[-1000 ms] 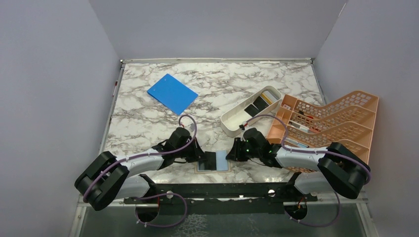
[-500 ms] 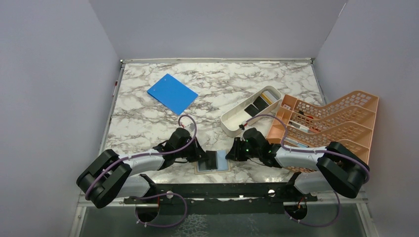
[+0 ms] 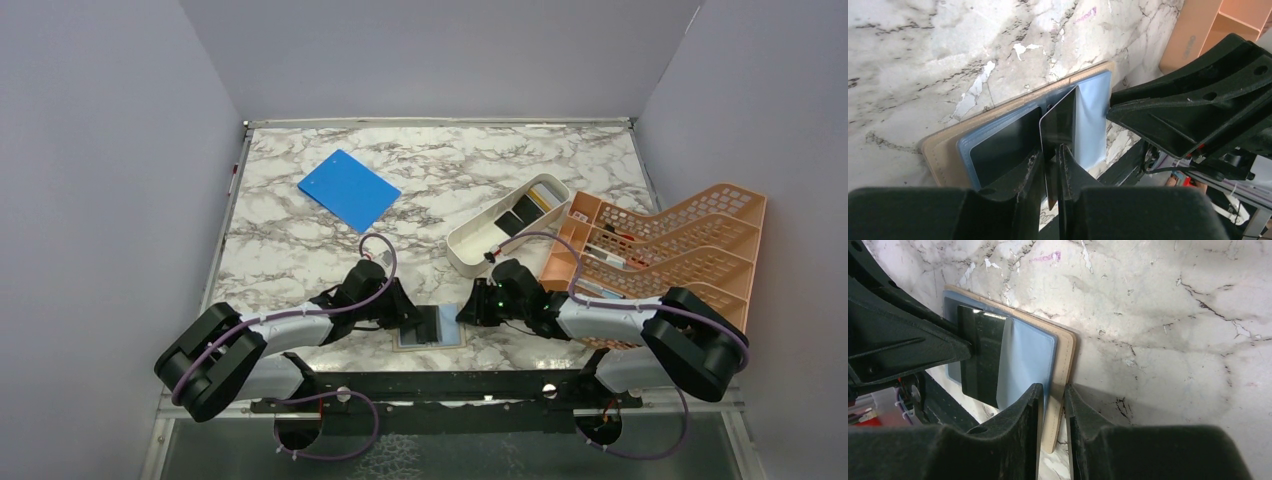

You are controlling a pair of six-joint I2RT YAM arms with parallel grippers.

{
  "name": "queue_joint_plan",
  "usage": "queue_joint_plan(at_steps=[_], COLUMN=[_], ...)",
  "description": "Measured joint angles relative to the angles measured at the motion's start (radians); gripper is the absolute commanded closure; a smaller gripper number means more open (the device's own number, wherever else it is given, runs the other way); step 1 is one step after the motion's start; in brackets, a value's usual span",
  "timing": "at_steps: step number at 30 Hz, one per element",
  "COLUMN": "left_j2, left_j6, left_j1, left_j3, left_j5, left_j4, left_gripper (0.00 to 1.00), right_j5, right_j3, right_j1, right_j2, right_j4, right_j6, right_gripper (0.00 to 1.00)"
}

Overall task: Put the credit cards into the card holder
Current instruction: Insert the credit card into the card holder.

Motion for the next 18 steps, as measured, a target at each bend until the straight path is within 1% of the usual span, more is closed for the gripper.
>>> queue_joint_plan(at_steps=[3, 8, 12, 13, 15, 18], left_j2=[-0.002, -0.039, -0.057, -0.057, -0.057, -0.053], left_j6=[0.002, 0.010, 0.016, 0.017, 0.018, 0.022], left_j1=[-0.002, -0.006, -0.006, -0.006, -0.006, -0.011], left_j3=[0.001, 0.004, 0.006, 0.008, 0.011, 0.018], left_j5=[-0.008, -0.026, -0.037, -0.038, -0.040, -0.046], left_j4=[-0.018, -0.053, -0.076, -0.079, -0.083, -0.093], left_gripper=[0.68, 0.63, 0.63, 0.65, 0.67, 0.67], right_j5=[0.001, 0.003, 0.003, 0.003, 0.003, 0.003], right_j3=[0.002, 0.002, 0.002, 0.002, 0.003, 0.003], right_j1=[0.000, 0.000, 0.000, 0.000, 0.000, 0.000], right_j2=[-0.008, -0.039, -0.049, -0.049, -0.049, -0.048], right_j4=[-0.015, -0.068, -0.089, -0.089, -0.089, -0.090], right_j6=[0.000, -0.005, -0.008, -0.008, -0.009, -0.010], right_gripper=[0.70, 0.69, 0.70, 0.70, 0.72, 0.75])
